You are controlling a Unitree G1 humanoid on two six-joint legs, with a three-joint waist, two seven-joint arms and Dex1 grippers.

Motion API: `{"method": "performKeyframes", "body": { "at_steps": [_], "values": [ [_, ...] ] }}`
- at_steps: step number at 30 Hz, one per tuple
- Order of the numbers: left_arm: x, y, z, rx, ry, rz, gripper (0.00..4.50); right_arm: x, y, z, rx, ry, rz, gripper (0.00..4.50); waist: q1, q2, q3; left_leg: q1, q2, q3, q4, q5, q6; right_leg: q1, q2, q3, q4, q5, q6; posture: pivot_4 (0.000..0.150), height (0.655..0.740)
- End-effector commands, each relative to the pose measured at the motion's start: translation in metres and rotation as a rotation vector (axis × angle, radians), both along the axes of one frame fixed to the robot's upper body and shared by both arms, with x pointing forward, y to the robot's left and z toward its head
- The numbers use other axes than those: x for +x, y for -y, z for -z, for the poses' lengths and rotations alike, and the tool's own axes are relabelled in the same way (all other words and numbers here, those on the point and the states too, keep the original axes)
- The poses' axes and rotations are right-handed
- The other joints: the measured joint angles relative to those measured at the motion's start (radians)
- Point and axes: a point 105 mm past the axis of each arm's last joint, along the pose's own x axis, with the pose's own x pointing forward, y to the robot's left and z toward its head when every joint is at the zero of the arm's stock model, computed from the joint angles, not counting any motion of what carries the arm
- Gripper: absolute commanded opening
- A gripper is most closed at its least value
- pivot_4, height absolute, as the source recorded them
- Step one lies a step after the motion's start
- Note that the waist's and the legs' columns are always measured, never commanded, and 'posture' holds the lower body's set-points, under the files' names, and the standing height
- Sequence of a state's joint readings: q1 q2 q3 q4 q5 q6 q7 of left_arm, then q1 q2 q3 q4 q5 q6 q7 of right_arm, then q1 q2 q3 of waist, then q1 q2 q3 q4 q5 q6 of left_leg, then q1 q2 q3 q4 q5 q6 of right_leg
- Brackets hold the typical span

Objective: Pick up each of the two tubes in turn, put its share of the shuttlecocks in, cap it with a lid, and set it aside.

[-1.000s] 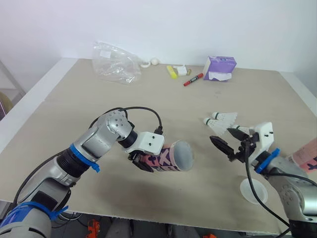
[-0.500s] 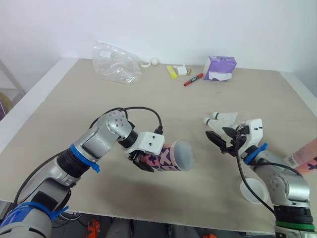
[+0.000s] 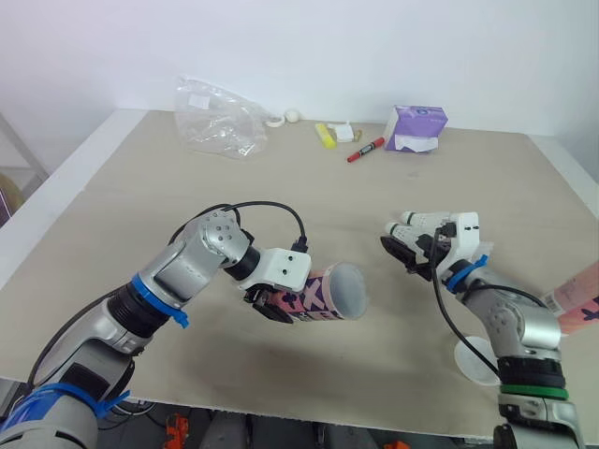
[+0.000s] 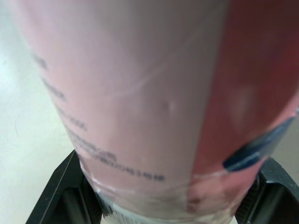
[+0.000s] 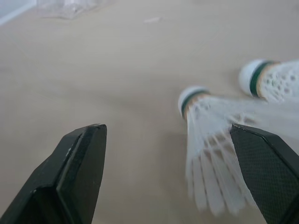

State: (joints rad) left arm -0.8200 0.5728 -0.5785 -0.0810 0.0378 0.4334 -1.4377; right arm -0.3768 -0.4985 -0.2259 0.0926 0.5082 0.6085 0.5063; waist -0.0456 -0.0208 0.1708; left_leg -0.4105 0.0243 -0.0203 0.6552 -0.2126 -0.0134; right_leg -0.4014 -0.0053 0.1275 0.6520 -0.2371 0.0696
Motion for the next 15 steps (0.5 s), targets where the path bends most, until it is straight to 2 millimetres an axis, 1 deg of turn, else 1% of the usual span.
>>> {"method": "performKeyframes", "body": {
  "at_steps": [1, 3, 5, 6, 7, 10, 11, 15],
  "values": [
    [0.0013, 0.0013, 0.0021, -0.009, 0.012, -0.022, 2.84, 0.009, -0.0034, -0.0076, -0.004, 0.018, 0.008, 4.24, -0.001, 0.0, 0.0, 0.0, 0.0, 0.0, 0.0, 0.0, 0.0, 0.0, 0.0, 0.0, 0.0, 0.0, 0.0, 0.15, 0.74],
    [-0.0001, 0.0012, 0.0027, -0.007, 0.004, -0.021, 2.84, 0.0105, -0.0024, -0.0063, -0.009, 0.013, 0.02, 3.74, 0.0, 0.0, 0.0, 0.0, 0.0, 0.0, 0.0, 0.0, 0.0, 0.0, 0.0, 0.0, 0.0, 0.0, 0.0, 0.15, 0.74],
    [-0.0009, 0.0009, 0.0032, -0.004, 0.001, -0.021, 2.84, 0.011, -0.0009, -0.0053, -0.019, 0.01, 0.027, 2.7, 0.0, 0.0, 0.0, -0.001, 0.0, 0.0, 0.0, 0.0, 0.0, 0.0, 0.0, 0.0, 0.0, 0.0, 0.0, 0.15, 0.74],
    [-0.001, 0.0007, 0.0035, -0.002, 0.001, -0.021, 2.84, 0.0116, 0.0005, -0.0043, -0.02, 0.006, 0.036, 1.9, 0.0, 0.0, 0.0, -0.001, 0.0, 0.0, 0.0, 0.0, 0.0, 0.0, 0.0, 0.0, 0.0, 0.0, 0.001, 0.15, 0.74],
    [-0.001, 0.0006, 0.0036, -0.002, 0.001, -0.021, 2.84, 0.0119, 0.001, -0.0039, -0.021, 0.004, 0.038, 1.68, 0.0, 0.0, 0.0, -0.001, 0.0, 0.0, 0.0, 0.0, 0.0, 0.0, 0.0, 0.0, -0.001, 0.0, 0.001, 0.15, 0.74],
    [-0.0007, 0.0011, 0.0042, -0.001, 0.002, -0.021, 2.84, 0.0119, 0.0015, -0.0041, -0.023, 0.006, 0.038, 0.31, 0.0, 0.0, 0.0, -0.001, -0.001, 0.0, 0.0, 0.0, 0.0, 0.0, 0.0, 0.0, -0.001, 0.0, 0.001, 0.15, 0.74],
    [-0.0007, 0.0013, 0.0045, -0.001, 0.001, -0.021, 2.84, 0.0116, 0.0012, -0.0044, -0.025, 0.009, 0.036, 0.13, 0.0, 0.0, 0.0, -0.001, -0.001, 0.0, 0.0, 0.0, 0.0, 0.0, 0.0, 0.0, -0.001, 0.0, 0.001, 0.15, 0.74],
    [-0.0007, 0.0017, 0.005, 0.0, -0.001, -0.021, 2.84, 0.0093, -0.0021, -0.0084, -0.046, 0.032, 0.013, 0.13, 0.0, 0.0, 0.0, -0.001, -0.001, 0.0, 0.0, 0.0, 0.0, 0.0, 0.0, 0.0, -0.001, 0.0, 0.001, 0.15, 0.74]
  ]
}}
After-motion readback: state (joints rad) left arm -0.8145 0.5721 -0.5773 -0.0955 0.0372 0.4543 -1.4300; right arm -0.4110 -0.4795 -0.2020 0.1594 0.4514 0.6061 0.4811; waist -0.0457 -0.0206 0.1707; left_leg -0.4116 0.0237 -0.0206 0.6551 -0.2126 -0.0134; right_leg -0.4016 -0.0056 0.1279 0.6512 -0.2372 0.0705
